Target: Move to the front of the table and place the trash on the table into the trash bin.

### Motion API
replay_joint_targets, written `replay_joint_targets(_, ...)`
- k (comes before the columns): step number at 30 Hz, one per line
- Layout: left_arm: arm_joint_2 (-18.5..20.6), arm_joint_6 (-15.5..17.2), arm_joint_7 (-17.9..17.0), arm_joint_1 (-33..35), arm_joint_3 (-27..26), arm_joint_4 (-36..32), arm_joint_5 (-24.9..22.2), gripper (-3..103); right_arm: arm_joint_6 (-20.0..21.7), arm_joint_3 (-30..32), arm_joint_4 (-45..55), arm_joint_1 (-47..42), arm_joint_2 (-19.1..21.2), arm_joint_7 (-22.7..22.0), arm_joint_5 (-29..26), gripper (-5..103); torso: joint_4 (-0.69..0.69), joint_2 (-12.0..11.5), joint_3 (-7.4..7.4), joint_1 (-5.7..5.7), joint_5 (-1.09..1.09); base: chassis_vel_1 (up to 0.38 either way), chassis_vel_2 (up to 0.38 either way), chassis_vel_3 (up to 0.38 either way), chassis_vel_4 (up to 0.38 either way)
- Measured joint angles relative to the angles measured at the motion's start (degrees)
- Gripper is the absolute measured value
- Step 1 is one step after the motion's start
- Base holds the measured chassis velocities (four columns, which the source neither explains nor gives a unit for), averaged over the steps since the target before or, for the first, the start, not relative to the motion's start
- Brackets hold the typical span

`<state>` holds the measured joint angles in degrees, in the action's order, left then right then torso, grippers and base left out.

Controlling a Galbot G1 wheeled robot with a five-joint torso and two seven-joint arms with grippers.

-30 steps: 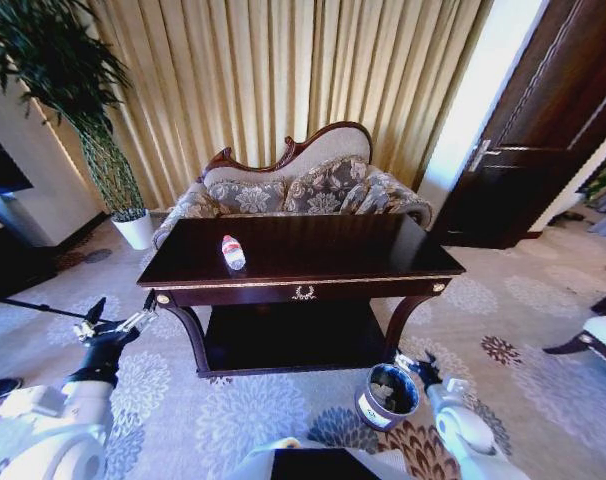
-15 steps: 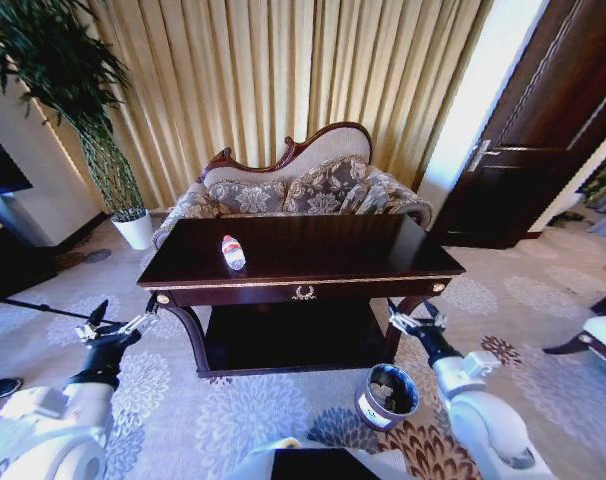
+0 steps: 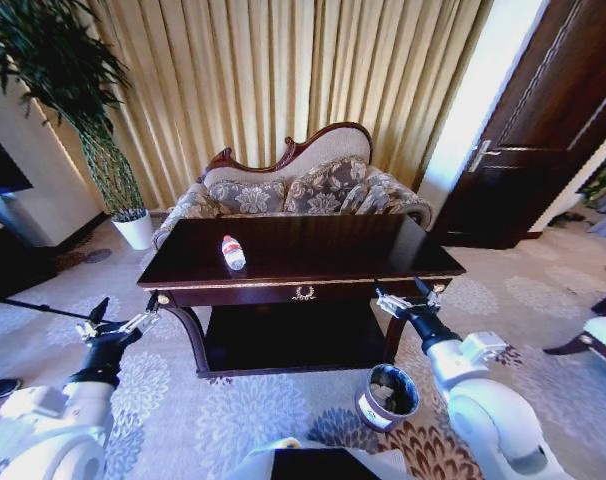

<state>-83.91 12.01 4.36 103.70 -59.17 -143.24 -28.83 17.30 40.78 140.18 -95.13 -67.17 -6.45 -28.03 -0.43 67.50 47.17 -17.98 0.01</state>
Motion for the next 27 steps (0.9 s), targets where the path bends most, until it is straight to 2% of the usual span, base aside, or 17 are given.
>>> replay_joint_targets(24,-0.10,0.05,0.02,-0.14,0.19,-0.02,0.21,100,-0.36,-1.73,-0.11,-0.20,0.07,-0.06,0.24,100,0.01,-0.02,0.02,-0.05,-0.01,-0.135,0.138,0.136,-0.130)
replay_joint_targets(27,0.97,0.26,-1.77,-0.65,0.71,-0.02,-0.94,100,-0.39,-2.27,-0.11,-0.45,-0.23,-1.01,-1.18,100,0.01,-0.02,0.00,-0.02,0.00,0.000,0.000,0.000,0.000)
